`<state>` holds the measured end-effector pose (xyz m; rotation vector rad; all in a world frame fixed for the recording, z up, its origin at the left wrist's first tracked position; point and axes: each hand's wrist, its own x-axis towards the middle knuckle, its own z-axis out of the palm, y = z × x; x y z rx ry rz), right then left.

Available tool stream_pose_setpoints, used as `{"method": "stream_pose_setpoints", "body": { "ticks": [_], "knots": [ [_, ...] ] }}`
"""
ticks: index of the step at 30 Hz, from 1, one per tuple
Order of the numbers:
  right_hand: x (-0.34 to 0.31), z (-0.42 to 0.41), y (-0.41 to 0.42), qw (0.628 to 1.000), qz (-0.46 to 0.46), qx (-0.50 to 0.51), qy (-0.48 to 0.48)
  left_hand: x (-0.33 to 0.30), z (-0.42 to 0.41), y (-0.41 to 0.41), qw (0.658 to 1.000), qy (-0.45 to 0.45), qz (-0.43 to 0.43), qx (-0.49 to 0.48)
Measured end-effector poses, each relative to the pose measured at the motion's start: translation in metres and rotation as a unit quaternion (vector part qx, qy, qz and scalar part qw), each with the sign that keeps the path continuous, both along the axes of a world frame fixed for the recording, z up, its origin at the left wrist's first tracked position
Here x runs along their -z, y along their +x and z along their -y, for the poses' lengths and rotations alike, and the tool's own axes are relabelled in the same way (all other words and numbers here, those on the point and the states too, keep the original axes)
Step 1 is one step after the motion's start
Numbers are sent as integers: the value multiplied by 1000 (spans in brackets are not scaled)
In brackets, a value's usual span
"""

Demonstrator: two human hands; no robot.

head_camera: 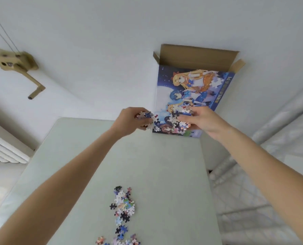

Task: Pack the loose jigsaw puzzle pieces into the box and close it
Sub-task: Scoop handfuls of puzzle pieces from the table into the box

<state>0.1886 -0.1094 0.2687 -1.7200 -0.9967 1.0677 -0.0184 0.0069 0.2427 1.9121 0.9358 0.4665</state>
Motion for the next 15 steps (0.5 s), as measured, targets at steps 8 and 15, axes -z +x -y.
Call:
{"method": "stream_pose_setpoints", "body": {
  "ticks": [8,15],
  "knots": [
    [-73,-94,104,996,39,62,51,-82,-83,128,993,108,54,-1],
    [-77,-133,139,933,327,85,122,-83,-129,174,972,234,13,-29]
  ]
}}
